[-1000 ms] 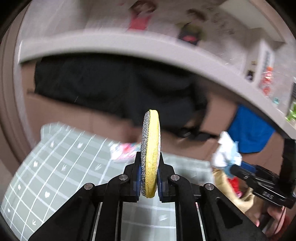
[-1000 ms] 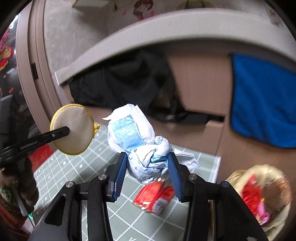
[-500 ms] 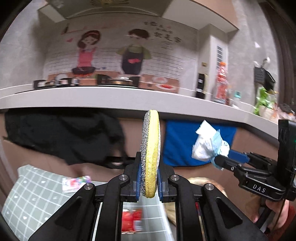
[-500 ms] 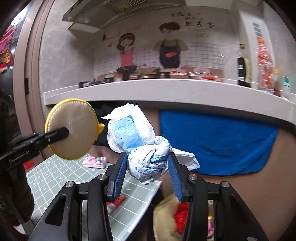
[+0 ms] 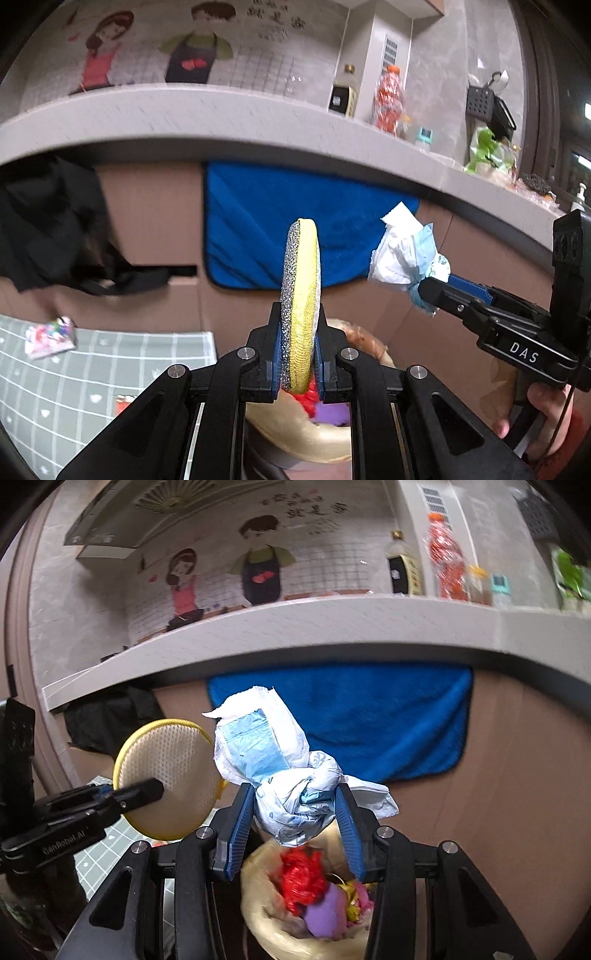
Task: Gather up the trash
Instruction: 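Carry the sponge and tissue over the bin and open both tools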
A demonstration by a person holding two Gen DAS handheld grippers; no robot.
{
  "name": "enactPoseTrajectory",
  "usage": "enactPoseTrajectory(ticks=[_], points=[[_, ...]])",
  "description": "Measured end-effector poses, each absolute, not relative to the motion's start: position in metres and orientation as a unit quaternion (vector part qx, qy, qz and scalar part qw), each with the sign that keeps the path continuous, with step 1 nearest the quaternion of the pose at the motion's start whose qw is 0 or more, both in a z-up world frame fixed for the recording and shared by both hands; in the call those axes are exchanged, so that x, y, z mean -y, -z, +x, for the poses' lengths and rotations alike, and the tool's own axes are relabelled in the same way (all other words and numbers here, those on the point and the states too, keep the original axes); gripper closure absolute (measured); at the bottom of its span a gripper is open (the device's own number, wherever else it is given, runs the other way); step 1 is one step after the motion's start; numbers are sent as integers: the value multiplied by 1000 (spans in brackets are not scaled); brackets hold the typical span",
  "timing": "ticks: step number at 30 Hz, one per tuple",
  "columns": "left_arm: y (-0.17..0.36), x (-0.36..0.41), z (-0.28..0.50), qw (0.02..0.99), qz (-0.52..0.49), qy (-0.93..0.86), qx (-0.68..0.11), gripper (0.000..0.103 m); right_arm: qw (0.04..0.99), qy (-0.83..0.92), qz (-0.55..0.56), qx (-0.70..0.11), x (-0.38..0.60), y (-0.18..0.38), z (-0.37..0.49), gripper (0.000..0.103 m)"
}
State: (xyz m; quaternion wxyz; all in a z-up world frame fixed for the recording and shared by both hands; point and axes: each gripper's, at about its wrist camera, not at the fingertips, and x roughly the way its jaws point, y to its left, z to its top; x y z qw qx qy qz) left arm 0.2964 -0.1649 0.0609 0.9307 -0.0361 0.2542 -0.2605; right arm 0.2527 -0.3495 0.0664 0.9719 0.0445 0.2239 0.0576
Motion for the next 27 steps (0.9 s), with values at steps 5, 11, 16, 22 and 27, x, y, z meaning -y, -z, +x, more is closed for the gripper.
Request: enactPoseTrajectory(ticks=[5,11,16,22,27], points=[[-41,183,315,917,-41,274,-288,89,967,-50,61,-243,365,-50,263,62],[-25,196,339,902,-44,285,-320,88,960,-41,83,-264,380,-26,278,62],[-8,186,364,873,-84,314,-363,49,950,-27,118,-289,397,1,293,45],[-12,152,369,870,-106,310,-368,49,938,-14,142,-317,399,25,295,45],[-26,85,368,893,-112,261,-350,49,943,-17,122,-310,376,18,284,45]])
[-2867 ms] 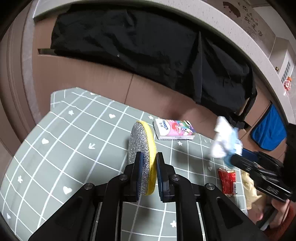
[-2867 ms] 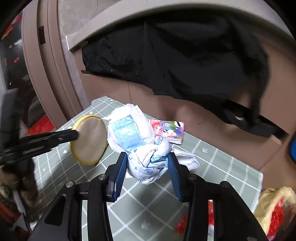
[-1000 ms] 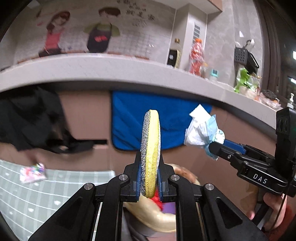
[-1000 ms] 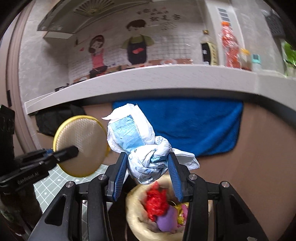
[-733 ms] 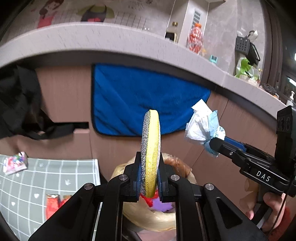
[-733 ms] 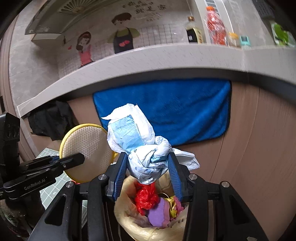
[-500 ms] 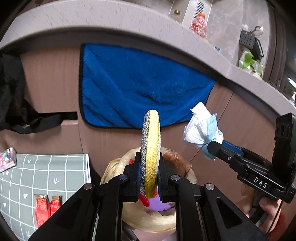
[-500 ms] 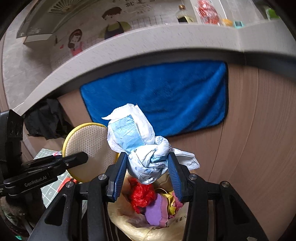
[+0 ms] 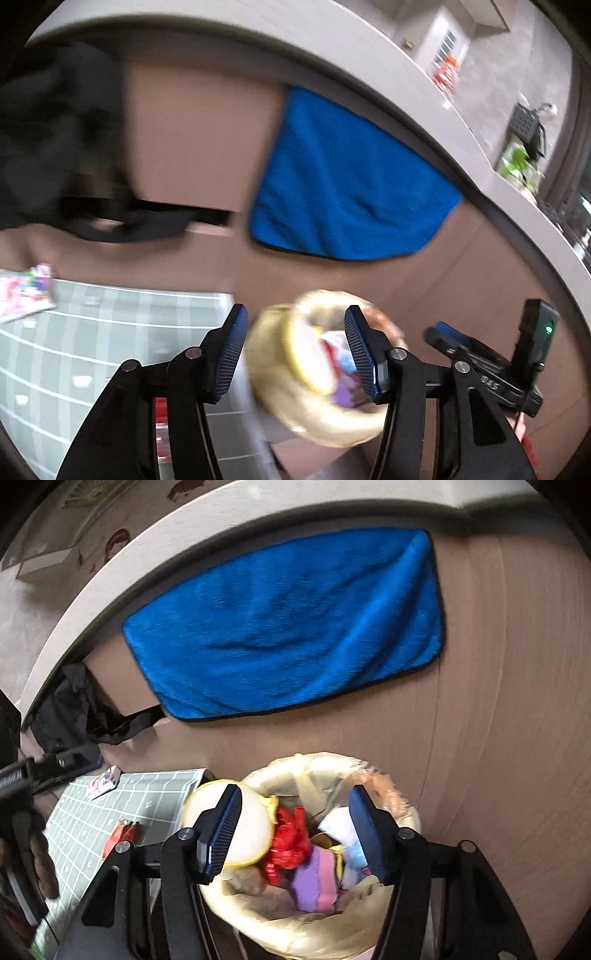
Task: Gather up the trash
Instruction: 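Carry the sponge and tissue over the bin and open both tools, then grasp the red snack packets with the right tool while the left tool grasps the pink tissue pack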
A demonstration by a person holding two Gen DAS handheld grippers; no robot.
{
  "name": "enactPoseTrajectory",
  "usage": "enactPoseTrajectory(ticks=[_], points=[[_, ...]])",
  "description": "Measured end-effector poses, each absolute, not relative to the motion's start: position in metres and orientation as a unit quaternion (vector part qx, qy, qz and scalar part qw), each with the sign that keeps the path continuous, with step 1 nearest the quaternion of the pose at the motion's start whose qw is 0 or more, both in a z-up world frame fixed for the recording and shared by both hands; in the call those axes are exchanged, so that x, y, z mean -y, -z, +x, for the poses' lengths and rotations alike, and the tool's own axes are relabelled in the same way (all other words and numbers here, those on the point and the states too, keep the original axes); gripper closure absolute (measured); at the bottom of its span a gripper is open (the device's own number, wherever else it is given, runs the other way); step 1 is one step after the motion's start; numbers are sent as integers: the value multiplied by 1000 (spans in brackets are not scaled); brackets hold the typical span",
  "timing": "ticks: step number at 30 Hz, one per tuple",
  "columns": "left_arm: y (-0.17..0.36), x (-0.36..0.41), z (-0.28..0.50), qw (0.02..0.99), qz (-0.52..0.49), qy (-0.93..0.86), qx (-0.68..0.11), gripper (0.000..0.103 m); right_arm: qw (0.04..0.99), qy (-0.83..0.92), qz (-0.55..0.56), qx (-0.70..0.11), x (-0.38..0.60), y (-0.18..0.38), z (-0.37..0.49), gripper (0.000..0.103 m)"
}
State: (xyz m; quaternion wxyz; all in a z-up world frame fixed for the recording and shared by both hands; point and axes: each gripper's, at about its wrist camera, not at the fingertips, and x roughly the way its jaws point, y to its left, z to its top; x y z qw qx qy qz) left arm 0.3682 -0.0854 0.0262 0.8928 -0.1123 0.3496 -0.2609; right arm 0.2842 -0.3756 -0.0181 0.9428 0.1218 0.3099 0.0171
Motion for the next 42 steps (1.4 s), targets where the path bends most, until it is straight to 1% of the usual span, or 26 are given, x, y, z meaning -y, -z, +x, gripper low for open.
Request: enactPoseTrajectory(ticks=[6,10,16,22,29,33,37,39,42], points=[[-38,-16,360,920,-126,183,-323,49,947,-69,103,-298,318,4,281,45],[-40,-72,353,930,-133,141,-311,49,940,-114,92,-309,267,6,291,45],[-34,-147,340,934,-152,113,-301,48,905,-166,90,-381,181,46,319,45],[-12,-196,332,929,-173,106,-309,48,884,-158,64,-435,117,85,340,45],[20,-245,321,920,-198,94,-325,48,878,-136,39,-458,75,102,357,45],[32,-256,321,919,-197,87,-330,47,879,-127,5,-460,53,106,365,41],[42,-252,330,918,-184,105,-335,46,878,-121,-34,-461,36,109,370,29],[46,-244,339,917,-169,125,-338,46,878,-114,-67,-460,26,112,371,27],[49,-229,355,919,-138,152,-336,46,878,-122,-65,-458,26,114,376,21]])
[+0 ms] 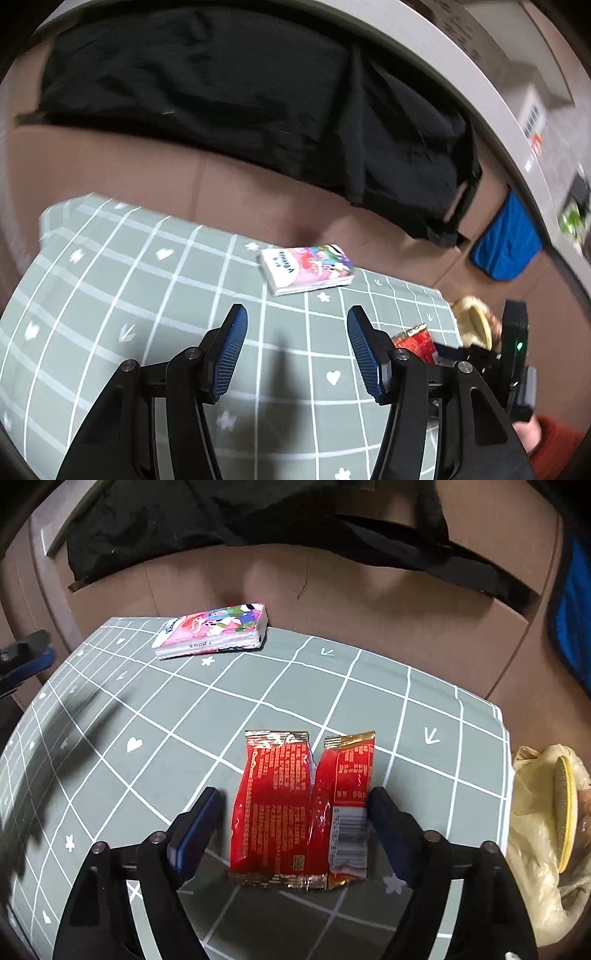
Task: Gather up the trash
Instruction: 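Grasp the red snack packets with the right tool while the left tool grasps the pink tissue pack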
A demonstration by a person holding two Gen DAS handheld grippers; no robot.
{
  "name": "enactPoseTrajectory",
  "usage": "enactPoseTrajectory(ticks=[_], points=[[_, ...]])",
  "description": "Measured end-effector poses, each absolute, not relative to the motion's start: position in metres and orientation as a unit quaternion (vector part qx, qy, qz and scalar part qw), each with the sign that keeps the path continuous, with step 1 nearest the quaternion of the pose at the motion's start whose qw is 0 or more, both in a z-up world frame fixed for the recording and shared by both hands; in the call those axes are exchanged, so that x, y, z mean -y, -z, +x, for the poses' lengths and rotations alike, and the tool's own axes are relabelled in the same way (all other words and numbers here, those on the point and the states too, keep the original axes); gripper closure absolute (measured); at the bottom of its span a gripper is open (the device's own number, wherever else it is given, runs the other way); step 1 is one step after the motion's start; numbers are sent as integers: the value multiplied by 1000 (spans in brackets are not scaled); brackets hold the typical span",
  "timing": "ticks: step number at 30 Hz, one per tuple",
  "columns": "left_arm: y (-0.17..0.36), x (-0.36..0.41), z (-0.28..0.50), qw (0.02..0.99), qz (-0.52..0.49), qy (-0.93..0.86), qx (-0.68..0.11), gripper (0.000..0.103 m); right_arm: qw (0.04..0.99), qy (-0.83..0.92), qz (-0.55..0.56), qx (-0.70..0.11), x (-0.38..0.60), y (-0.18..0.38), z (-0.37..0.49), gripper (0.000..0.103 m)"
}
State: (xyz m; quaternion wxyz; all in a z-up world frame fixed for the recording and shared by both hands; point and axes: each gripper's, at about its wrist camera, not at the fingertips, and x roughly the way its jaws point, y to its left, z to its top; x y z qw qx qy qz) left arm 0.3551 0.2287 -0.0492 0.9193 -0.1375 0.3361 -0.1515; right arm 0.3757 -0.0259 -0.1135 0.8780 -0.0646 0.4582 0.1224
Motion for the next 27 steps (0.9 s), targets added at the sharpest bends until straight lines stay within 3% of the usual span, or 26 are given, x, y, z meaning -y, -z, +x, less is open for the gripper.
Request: enactPoseTrajectory(ticks=[6,8,9,10,15,19,27], points=[[55,-192,409,912,-64,201,-352,46,860,-154,-86,-479,26,113,387,14],[55,-182,429,913,-38,200,-354,46,862,-162,-85,-472,30,112,386,24],[56,-178,439,910,-29,204,-359,46,869,-162,-84,-461,36,109,382,44],[57,-175,447,908,-25,208,-363,46,870,-164,-82,-457,40,107,380,48],[75,-154,492,890,21,216,-401,45,872,-213,-40,-440,74,98,347,49],[84,-164,505,879,-25,219,-423,45,874,-222,-20,-432,95,93,320,49],[77,-149,448,827,-24,310,-469,39,879,-229,58,-414,130,90,293,49]])
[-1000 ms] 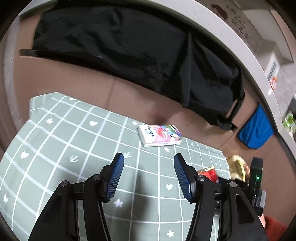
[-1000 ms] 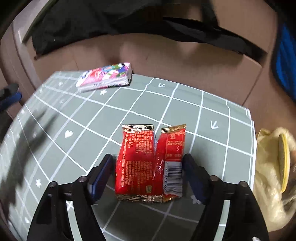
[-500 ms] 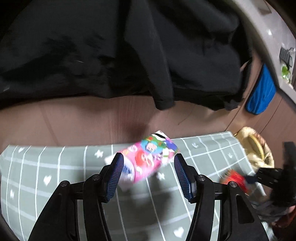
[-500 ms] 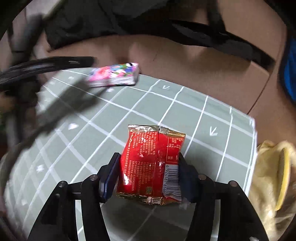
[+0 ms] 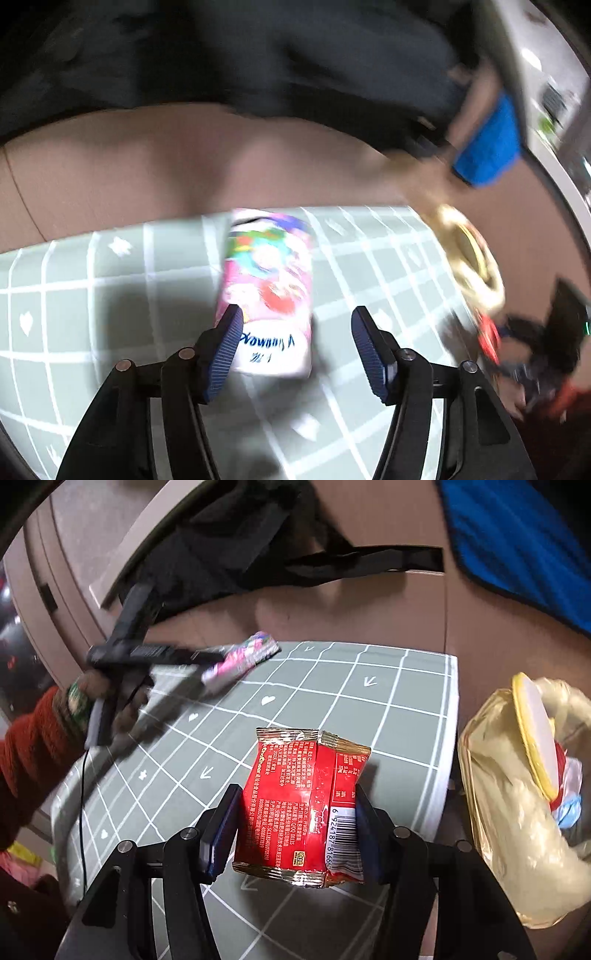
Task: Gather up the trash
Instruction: 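Grasp the red snack packets with the right tool while the left tool grasps the pink tissue pack, then carry the packets and tissue pack over the bin and open both tools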
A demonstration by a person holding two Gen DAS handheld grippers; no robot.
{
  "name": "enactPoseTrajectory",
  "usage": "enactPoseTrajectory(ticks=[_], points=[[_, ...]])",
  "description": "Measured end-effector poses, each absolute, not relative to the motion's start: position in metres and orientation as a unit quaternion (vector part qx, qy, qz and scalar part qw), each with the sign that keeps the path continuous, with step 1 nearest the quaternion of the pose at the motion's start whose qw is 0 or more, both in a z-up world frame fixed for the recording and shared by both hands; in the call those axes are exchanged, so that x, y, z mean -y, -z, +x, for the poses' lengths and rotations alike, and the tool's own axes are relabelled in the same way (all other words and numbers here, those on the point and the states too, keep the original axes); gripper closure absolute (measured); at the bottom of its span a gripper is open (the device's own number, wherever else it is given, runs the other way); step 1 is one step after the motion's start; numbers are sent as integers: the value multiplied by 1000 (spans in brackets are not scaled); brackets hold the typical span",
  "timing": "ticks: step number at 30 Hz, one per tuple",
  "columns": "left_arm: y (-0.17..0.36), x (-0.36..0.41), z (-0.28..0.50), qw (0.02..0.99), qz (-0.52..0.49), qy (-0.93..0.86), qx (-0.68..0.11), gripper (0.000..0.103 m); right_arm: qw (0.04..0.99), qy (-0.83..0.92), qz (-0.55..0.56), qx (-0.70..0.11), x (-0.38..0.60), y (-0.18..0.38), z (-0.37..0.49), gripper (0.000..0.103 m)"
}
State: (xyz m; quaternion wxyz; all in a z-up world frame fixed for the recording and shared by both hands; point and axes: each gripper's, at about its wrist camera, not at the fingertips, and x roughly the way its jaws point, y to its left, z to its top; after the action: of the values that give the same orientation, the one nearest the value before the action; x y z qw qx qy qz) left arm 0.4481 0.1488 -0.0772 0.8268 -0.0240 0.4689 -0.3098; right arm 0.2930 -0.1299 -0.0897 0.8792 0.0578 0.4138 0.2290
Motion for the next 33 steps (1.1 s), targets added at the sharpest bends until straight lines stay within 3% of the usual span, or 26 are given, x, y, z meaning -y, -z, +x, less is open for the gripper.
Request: enactPoseTrajectory(ticks=[5,17,22,33], points=[[66,-129,435,884,38,200,-422,30,880,-230,82,-408,133,93,293,49],[94,-112,465,882,-40,78,-464,30,890,-233,68,-386,117,84,276,49],[91,-113,457,878,-81,38,-470,50,898,-222,63,-375,108,83,270,49],[50,-101,342,898,-110,36,-424,54,896,-251,98,-354,116,87,252,49]])
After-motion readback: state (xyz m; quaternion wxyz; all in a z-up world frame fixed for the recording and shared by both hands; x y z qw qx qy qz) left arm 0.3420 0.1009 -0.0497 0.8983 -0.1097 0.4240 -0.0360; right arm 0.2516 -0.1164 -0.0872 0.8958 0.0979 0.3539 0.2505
